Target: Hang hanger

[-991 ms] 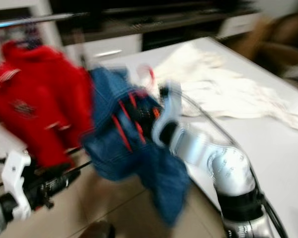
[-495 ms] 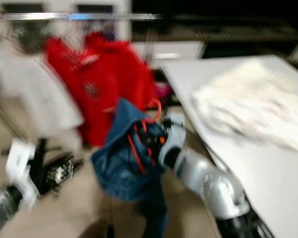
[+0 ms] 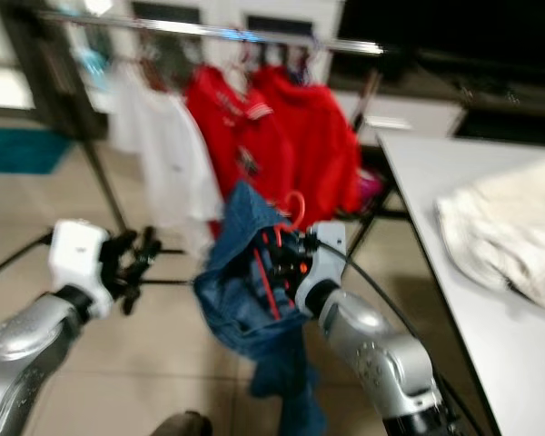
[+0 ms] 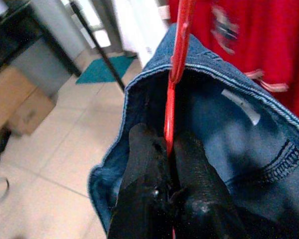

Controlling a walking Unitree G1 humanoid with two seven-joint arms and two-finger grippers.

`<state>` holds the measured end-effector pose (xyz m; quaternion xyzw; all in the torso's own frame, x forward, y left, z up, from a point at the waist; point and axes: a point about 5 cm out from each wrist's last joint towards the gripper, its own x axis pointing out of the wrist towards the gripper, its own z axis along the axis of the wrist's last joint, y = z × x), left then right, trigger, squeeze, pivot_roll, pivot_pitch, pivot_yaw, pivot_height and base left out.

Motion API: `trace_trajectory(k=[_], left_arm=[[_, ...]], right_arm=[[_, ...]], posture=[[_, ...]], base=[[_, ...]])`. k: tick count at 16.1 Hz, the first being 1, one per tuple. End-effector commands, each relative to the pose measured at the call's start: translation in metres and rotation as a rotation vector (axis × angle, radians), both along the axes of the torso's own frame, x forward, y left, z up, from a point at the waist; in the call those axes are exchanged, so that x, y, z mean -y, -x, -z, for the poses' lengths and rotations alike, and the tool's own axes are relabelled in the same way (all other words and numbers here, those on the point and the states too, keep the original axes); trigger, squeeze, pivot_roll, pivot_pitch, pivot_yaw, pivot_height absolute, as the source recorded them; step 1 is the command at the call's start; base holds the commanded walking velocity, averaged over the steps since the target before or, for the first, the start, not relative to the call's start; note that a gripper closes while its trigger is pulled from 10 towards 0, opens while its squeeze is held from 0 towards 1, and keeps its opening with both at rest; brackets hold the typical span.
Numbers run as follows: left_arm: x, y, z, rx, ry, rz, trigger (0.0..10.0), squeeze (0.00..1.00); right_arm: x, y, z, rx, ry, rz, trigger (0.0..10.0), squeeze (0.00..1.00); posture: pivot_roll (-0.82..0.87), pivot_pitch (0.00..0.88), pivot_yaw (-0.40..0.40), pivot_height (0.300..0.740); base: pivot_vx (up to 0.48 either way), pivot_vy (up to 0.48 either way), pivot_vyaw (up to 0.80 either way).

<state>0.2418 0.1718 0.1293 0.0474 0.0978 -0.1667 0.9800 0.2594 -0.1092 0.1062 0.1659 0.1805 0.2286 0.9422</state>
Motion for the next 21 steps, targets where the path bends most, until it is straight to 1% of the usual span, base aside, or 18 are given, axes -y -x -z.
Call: trace_trajectory(k=[1,4,6,7,8,9,10,11,12,13,14,15,16,17,18,19,20,21], left_arm=[[0.008,0.0,0.001,0.011,-0.009,0.019,10.0,0.0],[0.012,0.005,0.008,-0.011,-0.044,0.064,10.0,0.0],[0.012,0.006,0.013,-0.026,-0.066,0.075,10.0,0.0],[0.012,0.006,0.014,-0.026,-0.069,0.077,10.0,0.0],[0.017,0.005,0.014,-0.016,-0.089,0.112,10.0,0.0],[0.027,0.007,0.012,-0.004,-0.033,0.194,10.0,0.0],[0.036,0.01,0.006,-0.009,0.083,0.308,10.0,1.0],[0.039,0.011,0.004,-0.016,0.105,0.369,10.0,1.0],[0.045,0.012,0.001,-0.02,0.101,0.479,10.0,1.0],[0.049,0.013,-0.001,-0.037,0.125,0.557,10.0,1.0],[0.052,0.014,-0.002,-0.064,0.158,0.637,10.0,1.0],[0.058,0.015,-0.002,-0.142,0.203,0.78,10.0,1.0],[0.059,0.015,-0.001,-0.172,0.21,0.82,10.0,1.0],[0.066,0.014,0.001,-0.236,0.229,0.924,10.0,0.67],[0.07,0.014,0.001,-0.254,0.241,0.96,10.0,0.67],[0.08,0.014,0.0,-0.282,0.285,1.054,10.0,0.0],[0.08,0.014,0.0,-0.282,0.285,1.054,10.0,0.0],[0.086,0.011,0.003,-0.285,0.256,1.088,10.0,0.0]], right_arm=[[0.003,0.0,-0.003,0.037,0.01,0.002,10.0,0.0],[0.008,0.0,-0.003,0.058,0.007,0.046,10.0,0.0],[0.012,-0.001,-0.002,0.073,0.064,0.084,10.0,0.0],[0.013,-0.001,-0.001,0.074,0.078,0.092,10.0,0.0],[0.015,-0.002,0.0,0.073,0.075,0.103,10.0,0.0],[0.013,-0.003,-0.002,0.075,0.047,0.096,10.0,0.0],[0.01,-0.005,-0.007,0.082,0.021,0.085,10.0,0.0],[0.009,-0.006,-0.009,0.086,0.015,0.082,10.0,0.0],[0.007,-0.008,-0.013,0.094,0.019,0.081,10.0,0.0],[0.006,-0.01,-0.016,0.098,0.023,0.08,10.0,0.0],[0.005,-0.012,-0.019,0.105,0.029,0.079,10.0,0.0],[0.003,-0.015,-0.025,0.115,0.031,0.079,10.0,0.0],[0.002,-0.016,-0.027,0.118,0.032,0.079,10.0,0.0],[0.0,-0.018,-0.031,0.125,0.026,0.077,10.0,0.0],[0.0,-0.018,-0.033,0.127,0.023,0.076,10.0,0.0],[-0.001,-0.019,-0.036,0.128,0.012,0.069,10.0,0.0],[-0.001,-0.019,-0.036,0.128,0.012,0.069,10.0,0.0],[-0.002,-0.019,-0.038,0.128,0.007,0.064,10.0,0.0]], posture=[[0.11,0.043,-0.05,0.74],[0.1,0.036,-0.045,0.74],[0.1,0.034,-0.045,0.74],[0.1,0.034,-0.044,0.74],[0.1,0.032,-0.043,0.74],[0.1,0.031,-0.043,0.74],[0.1,0.034,-0.047,0.74],[0.1,0.034,-0.047,0.74],[0.1,0.035,-0.048,0.74],[0.1,0.041,-0.054,0.74],[0.09,0.042,-0.055,0.74],[0.09,0.044,-0.055,0.74],[0.09,0.044,-0.055,0.74],[0.09,0.046,-0.055,0.74],[0.08,0.046,-0.05,0.74],[0.07,0.045,-0.047,0.74],[0.07,0.045,-0.047,0.74],[0.06,0.045,-0.041,0.74]], base=[[0.0,0.0,0.77],[0.0,0.0,0.0],[0.0,0.0,0.0],[0.0,0.0,0.0],[0.0,0.0,0.0],[0.0,0.0,0.0],[0.0,0.0,0.0],[0.0,0.0,0.0],[0.0,0.0,0.0],[0.0,0.0,0.0],[0.0,0.0,0.0],[0.0,0.0,0.0],[0.0,0.0,0.0],[0.0,0.0,0.0],[0.0,0.0,0.0],[0.0,0.0,0.0],[0.0,0.0,0.0],[0.0,0.0,0.0]])
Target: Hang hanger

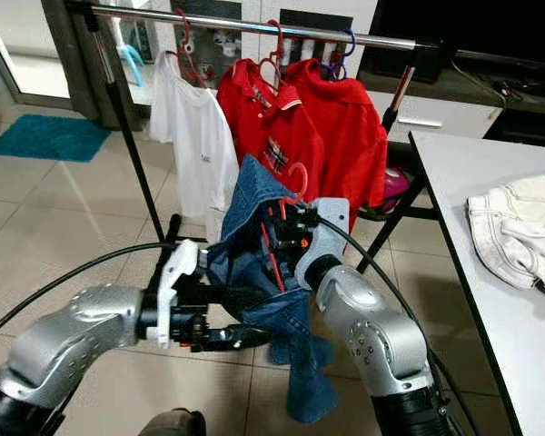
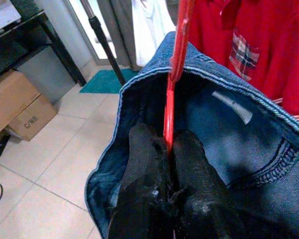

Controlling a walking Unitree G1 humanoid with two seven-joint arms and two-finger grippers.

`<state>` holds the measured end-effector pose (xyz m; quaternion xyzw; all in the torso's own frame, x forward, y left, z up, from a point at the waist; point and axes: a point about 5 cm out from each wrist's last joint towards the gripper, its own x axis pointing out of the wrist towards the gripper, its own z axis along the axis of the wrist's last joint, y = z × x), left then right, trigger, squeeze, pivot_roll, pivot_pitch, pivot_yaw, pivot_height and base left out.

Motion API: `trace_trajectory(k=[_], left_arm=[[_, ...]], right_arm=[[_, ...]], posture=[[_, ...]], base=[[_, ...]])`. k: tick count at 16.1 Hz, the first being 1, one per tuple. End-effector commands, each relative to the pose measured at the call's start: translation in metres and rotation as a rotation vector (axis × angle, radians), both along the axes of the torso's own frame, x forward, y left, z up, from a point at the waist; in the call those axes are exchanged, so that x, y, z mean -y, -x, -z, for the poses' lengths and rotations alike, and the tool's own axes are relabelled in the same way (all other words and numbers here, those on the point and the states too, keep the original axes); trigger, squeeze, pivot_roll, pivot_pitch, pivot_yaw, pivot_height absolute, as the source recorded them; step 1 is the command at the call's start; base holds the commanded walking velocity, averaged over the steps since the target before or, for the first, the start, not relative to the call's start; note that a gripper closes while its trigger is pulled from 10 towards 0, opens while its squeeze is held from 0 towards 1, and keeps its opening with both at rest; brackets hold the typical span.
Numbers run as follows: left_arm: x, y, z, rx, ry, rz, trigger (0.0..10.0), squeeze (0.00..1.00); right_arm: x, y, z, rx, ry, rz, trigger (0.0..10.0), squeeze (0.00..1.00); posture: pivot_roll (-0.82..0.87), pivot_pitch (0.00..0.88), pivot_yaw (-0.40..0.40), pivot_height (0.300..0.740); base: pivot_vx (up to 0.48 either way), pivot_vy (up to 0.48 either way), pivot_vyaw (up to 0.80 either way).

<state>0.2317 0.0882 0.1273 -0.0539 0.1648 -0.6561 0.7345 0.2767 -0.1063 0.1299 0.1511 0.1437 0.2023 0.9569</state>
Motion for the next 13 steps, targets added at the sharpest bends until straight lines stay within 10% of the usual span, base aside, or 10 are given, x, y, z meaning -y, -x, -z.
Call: trace_trajectory(k=[1,2,6,13], left_arm=[[0.003,-0.003,0.006,0.035,-0.047,0.008,10.0,0.0],[0.003,-0.013,0.017,0.154,-0.142,-0.025,10.0,0.0],[0.008,-0.024,0.025,0.253,-0.175,-0.046,0.4,0.0],[0.015,-0.024,0.026,0.292,-0.086,-0.04,0.0,0.0]], right_arm=[[0.0,-0.001,-0.016,0.058,-0.021,-0.001,10.0,0.0],[-0.001,-0.001,-0.019,0.061,-0.038,-0.003,10.0,0.0],[-0.003,0.0,-0.025,0.063,-0.058,-0.024,10.0,0.0],[-0.004,0.003,-0.024,0.043,-0.053,-0.048,10.0,0.0]], posture=[[0.05,0.045,-0.04,0.74],[0.05,0.045,-0.045,0.74],[0.04,0.047,-0.053,0.74],[0.03,0.038,-0.062,0.74]], base=[[0.0,0.0,0.0],[0.0,0.0,0.0],[0.0,0.0,0.0],[0.0,0.0,0.0]])
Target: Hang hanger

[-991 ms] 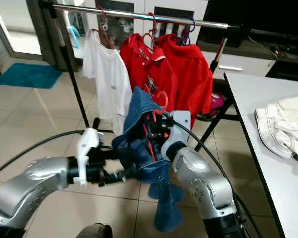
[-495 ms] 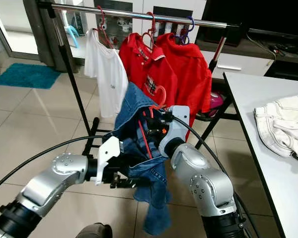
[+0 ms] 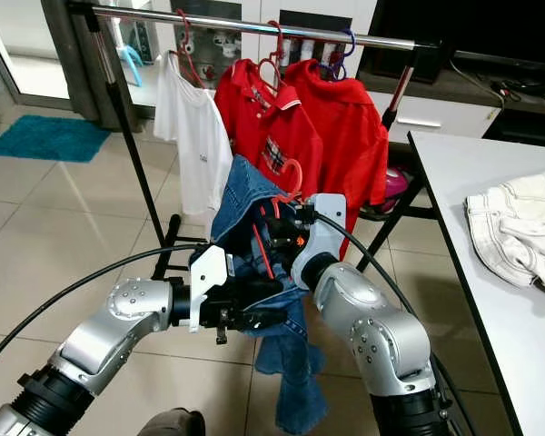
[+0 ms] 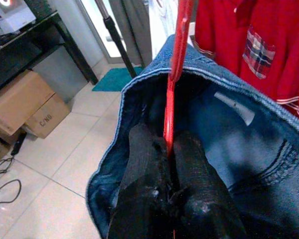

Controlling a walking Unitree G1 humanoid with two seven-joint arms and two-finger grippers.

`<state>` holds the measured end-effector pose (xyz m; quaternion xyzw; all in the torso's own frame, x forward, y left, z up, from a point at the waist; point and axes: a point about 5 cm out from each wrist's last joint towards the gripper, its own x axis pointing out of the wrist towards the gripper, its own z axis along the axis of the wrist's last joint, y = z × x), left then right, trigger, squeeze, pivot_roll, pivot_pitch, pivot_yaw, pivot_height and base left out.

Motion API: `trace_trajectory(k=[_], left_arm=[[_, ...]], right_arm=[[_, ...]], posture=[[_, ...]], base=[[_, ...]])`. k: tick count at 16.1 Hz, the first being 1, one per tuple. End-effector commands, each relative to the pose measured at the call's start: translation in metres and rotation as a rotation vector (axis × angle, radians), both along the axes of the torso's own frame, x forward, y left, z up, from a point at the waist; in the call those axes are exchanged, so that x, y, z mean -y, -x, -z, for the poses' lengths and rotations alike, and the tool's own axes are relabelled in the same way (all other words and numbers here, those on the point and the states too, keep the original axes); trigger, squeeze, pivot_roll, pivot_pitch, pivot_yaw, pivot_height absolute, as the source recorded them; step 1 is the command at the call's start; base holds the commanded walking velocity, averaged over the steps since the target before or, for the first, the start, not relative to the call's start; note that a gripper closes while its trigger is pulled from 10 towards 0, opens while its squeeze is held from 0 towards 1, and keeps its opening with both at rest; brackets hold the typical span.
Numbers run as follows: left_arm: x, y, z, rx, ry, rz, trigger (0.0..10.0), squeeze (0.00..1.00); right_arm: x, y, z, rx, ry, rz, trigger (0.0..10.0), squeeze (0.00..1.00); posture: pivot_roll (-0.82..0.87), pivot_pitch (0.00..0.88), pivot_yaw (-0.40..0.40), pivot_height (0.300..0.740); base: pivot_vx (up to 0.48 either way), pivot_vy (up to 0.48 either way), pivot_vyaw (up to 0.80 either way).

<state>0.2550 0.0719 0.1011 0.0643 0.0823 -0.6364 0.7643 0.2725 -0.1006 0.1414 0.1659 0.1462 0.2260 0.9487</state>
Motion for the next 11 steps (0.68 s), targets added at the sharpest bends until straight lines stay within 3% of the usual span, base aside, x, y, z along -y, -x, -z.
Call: trace_trajectory(k=[1,5,7,9,11], left_arm=[[-0.003,-0.001,0.002,0.007,-0.01,-0.01,0.0,0.0],[-0.004,-0.002,0.004,0.017,0.001,-0.014,0.0,0.0],[-0.005,-0.004,0.0,0.007,0.047,-0.019,0.0,0.0],[-0.004,-0.006,-0.015,-0.045,0.2,-0.042,0.0,0.0],[-0.006,-0.004,-0.024,-0.093,0.288,-0.038,0.0,0.0]], right_arm=[[0.001,-0.001,-0.012,0.046,-0.019,-0.007,10.0,0.0],[0.001,-0.001,-0.011,0.039,-0.019,-0.013,10.0,0.0],[0.001,0.0,-0.009,0.03,-0.022,-0.01,10.0,0.0],[0.005,0.0,-0.006,0.012,-0.022,0.01,10.0,0.0],[0.009,-0.001,-0.002,-0.009,-0.011,0.034,10.0,0.0]], posture=[[0.03,0.028,-0.066,0.74],[0.03,0.017,-0.062,0.74],[0.03,0.015,-0.063,0.74],[0.03,0.016,-0.066,0.74],[0.03,0.017,-0.07,0.74]], base=[[0.0,0.0,0.0],[0.0,0.0,0.0],[0.0,0.0,0.0],[0.0,0.0,0.0],[0.0,0.0,0.0]])
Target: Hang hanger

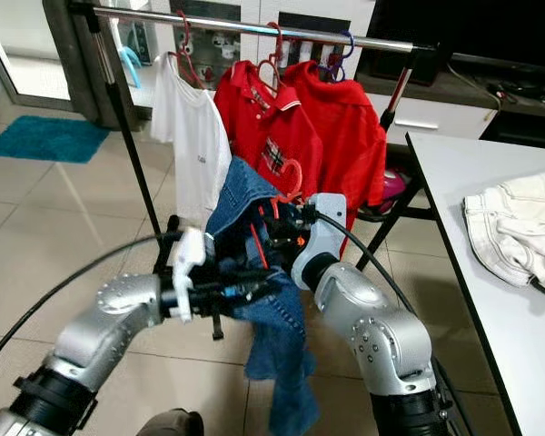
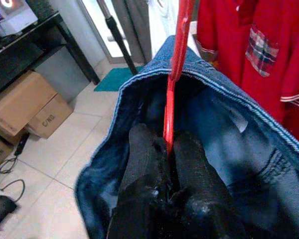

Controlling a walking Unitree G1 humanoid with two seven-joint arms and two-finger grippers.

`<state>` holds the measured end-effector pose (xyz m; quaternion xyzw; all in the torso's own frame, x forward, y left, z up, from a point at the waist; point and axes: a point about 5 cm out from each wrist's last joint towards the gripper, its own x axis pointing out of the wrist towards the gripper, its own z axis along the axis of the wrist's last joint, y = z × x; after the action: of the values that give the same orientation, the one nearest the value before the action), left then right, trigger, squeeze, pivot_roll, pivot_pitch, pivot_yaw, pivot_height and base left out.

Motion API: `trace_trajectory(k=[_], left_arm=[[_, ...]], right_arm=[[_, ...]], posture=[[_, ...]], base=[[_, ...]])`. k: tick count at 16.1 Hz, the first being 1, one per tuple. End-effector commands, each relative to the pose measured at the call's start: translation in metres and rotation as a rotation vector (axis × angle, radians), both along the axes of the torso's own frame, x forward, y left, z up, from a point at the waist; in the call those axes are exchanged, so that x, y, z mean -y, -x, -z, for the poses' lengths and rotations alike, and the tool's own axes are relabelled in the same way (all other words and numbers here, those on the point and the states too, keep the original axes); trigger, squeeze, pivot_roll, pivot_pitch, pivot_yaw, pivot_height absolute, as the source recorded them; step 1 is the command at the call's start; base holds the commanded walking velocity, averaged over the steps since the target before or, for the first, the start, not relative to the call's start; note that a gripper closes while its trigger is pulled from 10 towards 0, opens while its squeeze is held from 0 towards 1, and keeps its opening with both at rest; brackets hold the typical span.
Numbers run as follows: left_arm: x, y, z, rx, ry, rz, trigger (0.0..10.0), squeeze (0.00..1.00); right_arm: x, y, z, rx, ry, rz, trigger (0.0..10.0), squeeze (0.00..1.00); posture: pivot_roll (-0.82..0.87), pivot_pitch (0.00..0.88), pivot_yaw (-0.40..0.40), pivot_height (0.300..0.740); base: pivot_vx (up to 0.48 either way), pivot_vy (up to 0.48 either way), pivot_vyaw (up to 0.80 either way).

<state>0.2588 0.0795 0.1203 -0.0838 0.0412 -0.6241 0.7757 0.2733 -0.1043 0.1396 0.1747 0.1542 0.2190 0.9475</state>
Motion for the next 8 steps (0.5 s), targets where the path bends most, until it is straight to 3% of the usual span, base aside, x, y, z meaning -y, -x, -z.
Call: trace_trajectory(k=[1,4,6,7,8], left_arm=[[-0.001,0.003,-0.012,-0.019,0.082,0.019,0.0,0.0],[-0.011,0.012,-0.009,-0.098,0.134,0.003,0.0,0.0],[-0.023,0.016,-0.004,-0.121,0.14,-0.092,0.0,0.0],[-0.026,0.018,-0.001,-0.123,0.122,-0.117,0.0,0.0],[-0.03,0.022,0.008,-0.111,0.046,-0.142,0.0,0.0]], right_arm=[[0.01,-0.002,0.002,-0.014,0.01,0.05,10.0,0.0],[0.015,-0.004,0.004,-0.027,0.017,0.068,10.0,0.0],[0.02,-0.006,0.002,-0.023,0.017,0.083,10.0,0.0],[0.021,-0.007,0.002,-0.021,0.018,0.087,10.0,0.0],[0.023,-0.009,0.001,-0.019,0.017,0.09,10.0,0.0]], posture=[[0.04,0.019,-0.071,0.74],[0.04,0.021,-0.072,0.74],[0.04,0.026,-0.073,0.74],[0.04,0.027,-0.074,0.74],[0.05,0.031,-0.083,0.74]], base=[[0.0,0.0,0.0],[0.0,0.0,0.0],[0.0,0.0,0.0],[0.0,0.0,0.0],[0.0,0.0,0.0]])
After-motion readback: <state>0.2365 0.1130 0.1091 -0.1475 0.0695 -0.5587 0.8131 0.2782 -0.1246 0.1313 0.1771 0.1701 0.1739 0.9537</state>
